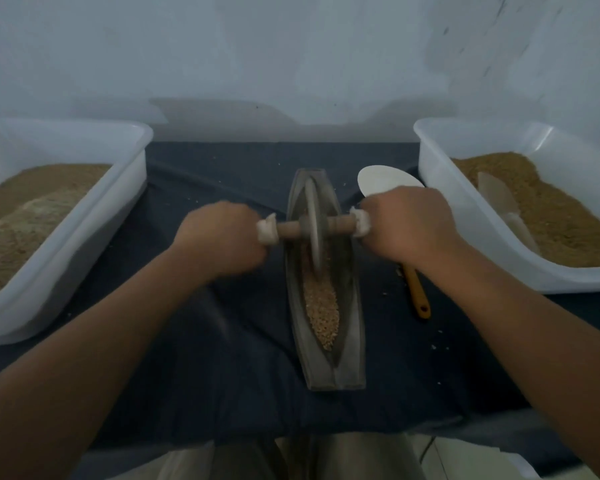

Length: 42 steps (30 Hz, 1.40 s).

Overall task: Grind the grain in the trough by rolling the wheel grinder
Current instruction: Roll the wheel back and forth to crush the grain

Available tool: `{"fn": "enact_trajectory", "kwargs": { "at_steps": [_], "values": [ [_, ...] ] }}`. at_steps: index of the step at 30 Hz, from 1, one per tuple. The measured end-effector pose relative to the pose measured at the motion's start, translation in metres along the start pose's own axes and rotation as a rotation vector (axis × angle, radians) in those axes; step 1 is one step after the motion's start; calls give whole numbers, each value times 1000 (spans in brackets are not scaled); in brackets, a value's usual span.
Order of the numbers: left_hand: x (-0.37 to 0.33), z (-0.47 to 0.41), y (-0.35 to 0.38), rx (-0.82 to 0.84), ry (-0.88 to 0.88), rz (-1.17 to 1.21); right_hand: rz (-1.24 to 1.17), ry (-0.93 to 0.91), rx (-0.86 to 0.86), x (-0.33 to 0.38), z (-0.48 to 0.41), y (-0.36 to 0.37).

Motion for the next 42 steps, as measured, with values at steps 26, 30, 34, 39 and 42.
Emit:
{"fn": "enact_trajectory", "kwargs": {
  "at_steps": [26,30,34,39,42],
  "values": [
    [-7,24,-18,-75,178,-148,-75,-10,82,-3,39,2],
    [-3,50,-14,-204,263,-155,-131,-84,-30,-3,73,-10],
    [-2,-10,-8,-82,63,-104,-2,29,-27,-1,8,1],
    [-2,-37,-12,-105,16,-70,-40,66,-110,-7,-28,11],
    [1,3,-5,-45,91,-50,-57,-22,36,-6,3,6]
  ]
}}
Point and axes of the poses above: each hand's wrist, its own z-axis away from the middle knuckle, its own y-axis out of the palm, x = y × z, the point moved 2 cm from there along -z, towards the middle knuckle, and after that the axes turned 2 degrees about -z, right-handed, at the moved point
